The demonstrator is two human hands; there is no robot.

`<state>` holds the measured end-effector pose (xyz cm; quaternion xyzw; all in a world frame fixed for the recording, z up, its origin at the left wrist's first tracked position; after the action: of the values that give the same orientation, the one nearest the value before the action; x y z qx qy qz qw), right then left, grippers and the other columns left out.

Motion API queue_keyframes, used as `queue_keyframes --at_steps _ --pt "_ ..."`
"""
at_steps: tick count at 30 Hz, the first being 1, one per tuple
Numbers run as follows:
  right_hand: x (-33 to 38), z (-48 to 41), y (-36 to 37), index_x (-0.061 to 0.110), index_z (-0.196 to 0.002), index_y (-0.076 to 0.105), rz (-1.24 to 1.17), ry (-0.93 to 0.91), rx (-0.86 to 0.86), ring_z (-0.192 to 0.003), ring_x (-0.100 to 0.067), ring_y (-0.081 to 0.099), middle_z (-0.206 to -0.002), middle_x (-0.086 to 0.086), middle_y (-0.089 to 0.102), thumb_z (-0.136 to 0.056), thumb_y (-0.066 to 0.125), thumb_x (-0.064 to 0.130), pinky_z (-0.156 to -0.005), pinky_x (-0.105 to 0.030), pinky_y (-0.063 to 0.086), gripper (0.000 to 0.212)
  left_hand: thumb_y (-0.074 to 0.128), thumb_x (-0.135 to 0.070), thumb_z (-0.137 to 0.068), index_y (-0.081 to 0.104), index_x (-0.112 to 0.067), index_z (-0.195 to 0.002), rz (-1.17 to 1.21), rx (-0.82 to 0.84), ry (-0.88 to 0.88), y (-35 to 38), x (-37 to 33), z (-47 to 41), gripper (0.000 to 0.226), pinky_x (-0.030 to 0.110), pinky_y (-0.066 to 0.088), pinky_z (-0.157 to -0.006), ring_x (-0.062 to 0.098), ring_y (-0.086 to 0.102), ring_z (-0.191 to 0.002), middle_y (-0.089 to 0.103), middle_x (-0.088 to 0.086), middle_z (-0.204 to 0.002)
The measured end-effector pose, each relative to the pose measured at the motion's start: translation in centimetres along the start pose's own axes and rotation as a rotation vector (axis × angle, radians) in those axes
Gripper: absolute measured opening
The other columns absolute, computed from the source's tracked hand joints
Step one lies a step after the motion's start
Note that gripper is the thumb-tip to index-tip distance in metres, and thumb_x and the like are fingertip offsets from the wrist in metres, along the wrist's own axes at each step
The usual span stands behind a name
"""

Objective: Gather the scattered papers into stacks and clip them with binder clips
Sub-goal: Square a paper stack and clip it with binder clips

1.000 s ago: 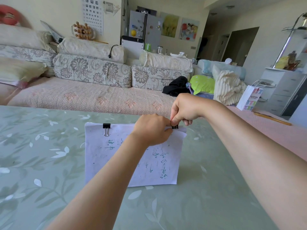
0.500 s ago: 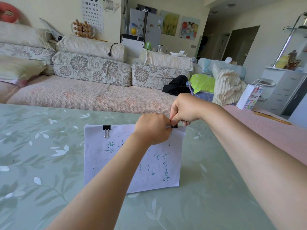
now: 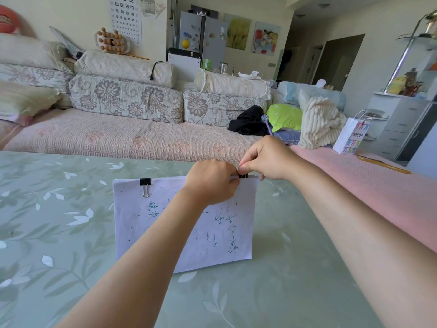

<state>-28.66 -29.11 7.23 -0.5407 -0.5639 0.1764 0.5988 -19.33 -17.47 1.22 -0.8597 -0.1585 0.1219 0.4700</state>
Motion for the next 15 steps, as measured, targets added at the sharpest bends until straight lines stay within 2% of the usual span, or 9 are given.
queue_keyframes --at_steps 1,3,6,11,15 --pt "0.0 0.2 0.1 0.018 -0.078 0.081 0.014 -0.02 -0.032 -0.048 -0.011 0.063 -0.057 0.007 0.069 -0.074 0.085 0.015 -0.048 -0.02 0.051 0.007 0.045 -0.042 -0.094 0.067 -0.025 -0.092 0.0 0.004 -0.002 0.0 0.0 0.0 0.028 0.028 0.034 -0.061 0.027 0.062 -0.08 0.067 0.0 -0.083" --pt "-0.1 0.8 0.5 0.019 -0.079 0.081 0.027 -0.05 -0.084 -0.048 0.005 0.057 -0.048 0.019 0.062 -0.073 0.085 0.015 -0.046 -0.007 0.038 0.008 0.045 -0.043 -0.093 0.067 -0.023 -0.092 -0.004 0.006 -0.004 0.2 0.0 0.0 0.029 0.029 0.034 -0.06 0.027 0.063 -0.079 0.066 0.0 -0.082" --pt "-0.5 1.1 1.2 0.02 -0.076 0.082 -0.005 -0.116 -0.159 -0.052 0.008 0.055 -0.053 0.018 0.065 -0.071 0.086 0.014 -0.053 -0.008 0.036 0.01 0.046 -0.044 -0.093 0.067 -0.023 -0.092 -0.001 0.013 -0.018 0.1 0.1 -0.1 0.029 0.029 0.034 -0.06 0.027 0.062 -0.08 0.065 0.0 -0.081" --pt "-0.9 1.2 1.8 0.022 -0.076 0.082 -0.04 -0.165 -0.234 -0.06 0.002 0.06 -0.065 0.009 0.073 -0.071 0.086 0.016 -0.06 -0.016 0.045 0.008 0.046 -0.044 -0.094 0.067 -0.024 -0.094 -0.016 -0.012 -0.01 0.1 0.2 -0.2 0.028 0.029 0.031 -0.06 0.027 0.063 -0.083 0.067 0.001 -0.085" --pt "-1.6 1.2 2.1 0.019 -0.077 0.082 -0.064 -0.168 -0.231 -0.057 0.007 0.058 -0.064 0.013 0.071 -0.073 0.084 0.013 -0.056 -0.011 0.04 0.008 0.044 -0.043 -0.097 0.066 -0.025 -0.097 -0.019 0.002 0.016 -0.1 0.1 -0.2 0.028 0.029 0.03 -0.061 0.026 0.062 -0.085 0.067 0.0 -0.088"
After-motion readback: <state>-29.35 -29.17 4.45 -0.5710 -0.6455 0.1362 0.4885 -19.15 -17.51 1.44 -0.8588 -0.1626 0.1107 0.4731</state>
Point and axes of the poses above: each hand's wrist, its own z-axis away from the middle knuckle, its own y-axis out of the palm, x = y × z, the point moved 2 cm from there along -z, towards the middle knuckle
